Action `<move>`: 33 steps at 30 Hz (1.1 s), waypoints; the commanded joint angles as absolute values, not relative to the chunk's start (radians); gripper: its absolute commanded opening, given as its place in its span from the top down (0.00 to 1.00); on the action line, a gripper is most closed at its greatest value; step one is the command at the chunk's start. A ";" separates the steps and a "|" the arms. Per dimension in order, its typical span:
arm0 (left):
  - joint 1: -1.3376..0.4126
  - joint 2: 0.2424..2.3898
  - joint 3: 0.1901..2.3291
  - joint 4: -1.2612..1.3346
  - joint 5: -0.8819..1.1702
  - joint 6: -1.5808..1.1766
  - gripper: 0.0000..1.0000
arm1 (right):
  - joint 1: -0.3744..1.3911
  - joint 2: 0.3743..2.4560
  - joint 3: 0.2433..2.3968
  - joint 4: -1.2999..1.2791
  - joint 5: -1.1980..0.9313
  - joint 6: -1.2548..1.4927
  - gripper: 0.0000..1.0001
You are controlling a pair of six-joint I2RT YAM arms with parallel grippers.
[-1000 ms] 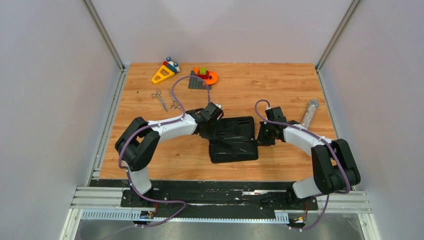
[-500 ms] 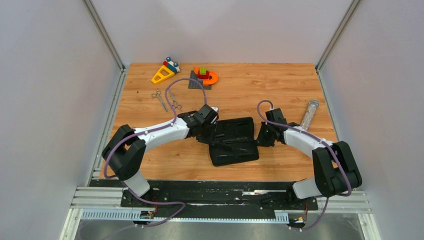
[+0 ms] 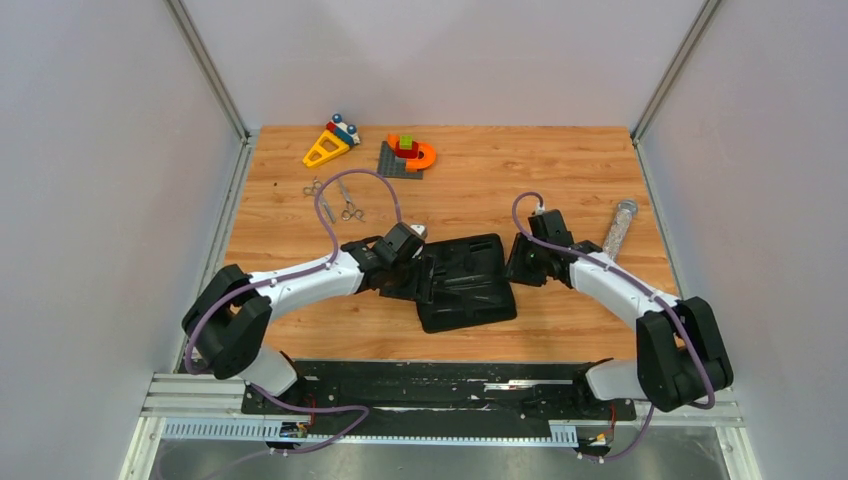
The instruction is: Sort the hair-cutting tools
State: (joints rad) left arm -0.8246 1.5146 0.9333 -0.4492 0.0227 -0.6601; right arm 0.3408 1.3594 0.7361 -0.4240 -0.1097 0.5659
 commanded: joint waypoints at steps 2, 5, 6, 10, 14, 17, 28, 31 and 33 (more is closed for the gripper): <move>-0.828 1.548 0.926 -0.382 0.043 -0.676 0.29 | 0.409 1.311 0.792 -0.458 -0.058 0.526 0.64; -0.828 1.599 0.929 -0.352 0.068 -0.673 0.36 | 0.464 1.323 0.806 -0.463 -0.042 0.502 0.65; -0.828 1.606 0.930 -0.348 0.082 -0.672 0.37 | 0.480 1.335 0.810 -0.468 -0.035 0.498 0.66; -0.829 1.653 0.924 -0.325 0.095 -0.668 0.43 | 0.548 1.385 0.820 -0.486 -0.003 0.480 0.67; -0.829 1.696 0.936 -0.346 0.075 -0.645 0.43 | 0.597 1.438 0.839 -0.509 0.044 0.441 0.64; -0.828 1.731 0.952 -0.362 0.046 -0.629 0.43 | 0.617 1.491 0.861 -0.535 0.055 0.413 0.61; -0.724 1.789 0.997 -0.432 -0.176 -0.532 0.59 | 0.713 1.627 0.953 -0.587 0.128 0.293 0.56; -0.667 1.808 1.011 -0.420 -0.193 -0.519 0.59 | 0.742 1.661 0.987 -0.587 0.119 0.268 0.56; -0.639 1.820 1.025 -0.412 -0.203 -0.508 0.59 | 0.762 1.683 1.010 -0.592 0.115 0.257 0.56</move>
State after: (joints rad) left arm -0.7151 1.7493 1.0328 -0.3511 -0.0513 -0.5739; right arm 0.7303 1.6363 0.9646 -0.5613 0.1005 0.3161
